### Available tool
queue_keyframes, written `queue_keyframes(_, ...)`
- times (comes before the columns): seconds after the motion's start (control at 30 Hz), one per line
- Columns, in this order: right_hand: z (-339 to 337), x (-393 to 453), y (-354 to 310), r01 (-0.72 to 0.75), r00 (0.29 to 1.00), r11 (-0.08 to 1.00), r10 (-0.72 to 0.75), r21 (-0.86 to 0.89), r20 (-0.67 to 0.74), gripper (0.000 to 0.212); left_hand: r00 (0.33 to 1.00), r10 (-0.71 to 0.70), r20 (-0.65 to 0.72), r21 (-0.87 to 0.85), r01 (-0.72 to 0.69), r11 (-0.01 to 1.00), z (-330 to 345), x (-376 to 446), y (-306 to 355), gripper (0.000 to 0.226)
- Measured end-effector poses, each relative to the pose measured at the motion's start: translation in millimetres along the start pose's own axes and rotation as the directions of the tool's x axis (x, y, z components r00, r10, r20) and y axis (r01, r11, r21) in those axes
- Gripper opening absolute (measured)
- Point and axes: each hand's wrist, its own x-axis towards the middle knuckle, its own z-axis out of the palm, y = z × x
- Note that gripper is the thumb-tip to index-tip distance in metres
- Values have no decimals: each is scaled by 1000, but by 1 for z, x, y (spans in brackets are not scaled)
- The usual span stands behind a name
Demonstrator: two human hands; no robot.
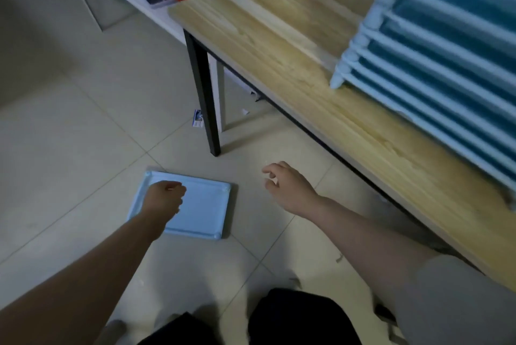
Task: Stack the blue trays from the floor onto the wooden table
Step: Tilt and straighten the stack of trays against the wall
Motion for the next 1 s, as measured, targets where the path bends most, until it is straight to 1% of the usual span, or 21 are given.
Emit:
queue_keyframes(0.1, 51, 27, 26, -68, 996, 998, 67, 16, 61, 37, 997, -76, 17, -122, 78, 989, 16, 30, -44, 9)
queue_keyframes(0.2, 105, 56, 48, -145, 983, 988, 138, 56, 118, 38, 984, -174, 37, -183, 178, 967, 29, 65, -100, 18)
queue_keyframes(0.3, 158, 83, 69, -224, 965, 968, 204, 113, 167, 35, 960, -278, 30, -258, 276, 926, 39, 105, -155, 18)
queue_keyframes(0.37, 192, 102, 83, -257, 955, 954, 227, 153, 191, 33, 947, -322, 9, -286, 311, 906, 47, 133, -189, 17)
queue_keyframes(0.43, 229, 123, 97, -279, 948, 944, 241, 175, 209, 34, 935, -354, -13, -306, 333, 892, 57, 162, -219, 12)
queue_keyframes(0.5, 264, 142, 111, -305, 939, 927, 256, 216, 229, 31, 924, -382, -22, -324, 355, 877, 70, 188, -248, 26)
queue_keyframes(0.6, 314, 169, 133, -345, 930, 895, 287, 281, 228, 8, 915, -404, -5, -363, 375, 853, 90, 227, -288, 39)
queue_keyframes(0.63, 328, 177, 138, -369, 924, 879, 310, 302, 226, 5, 912, -409, 3, -380, 379, 843, 95, 240, -299, 42)
queue_keyframes(0.7, 354, 189, 149, -403, 912, 853, 341, 331, 230, 6, 904, -427, 15, -423, 393, 817, 106, 263, -321, 48)
queue_keyframes(0.8, 385, 204, 161, -412, 907, 843, 342, 347, 246, 7, 886, -464, 29, -510, 412, 755, 119, 294, -345, 56)
queue_keyframes(0.93, 409, 211, 171, -442, 894, 816, 367, 371, 258, 10, 852, -519, 66, -609, 447, 655, 132, 326, -366, 63)
queue_keyframes(1.0, 416, 211, 173, -458, 884, 812, 376, 361, 276, 19, 844, -532, 71, -658, 441, 611, 135, 335, -374, 62)
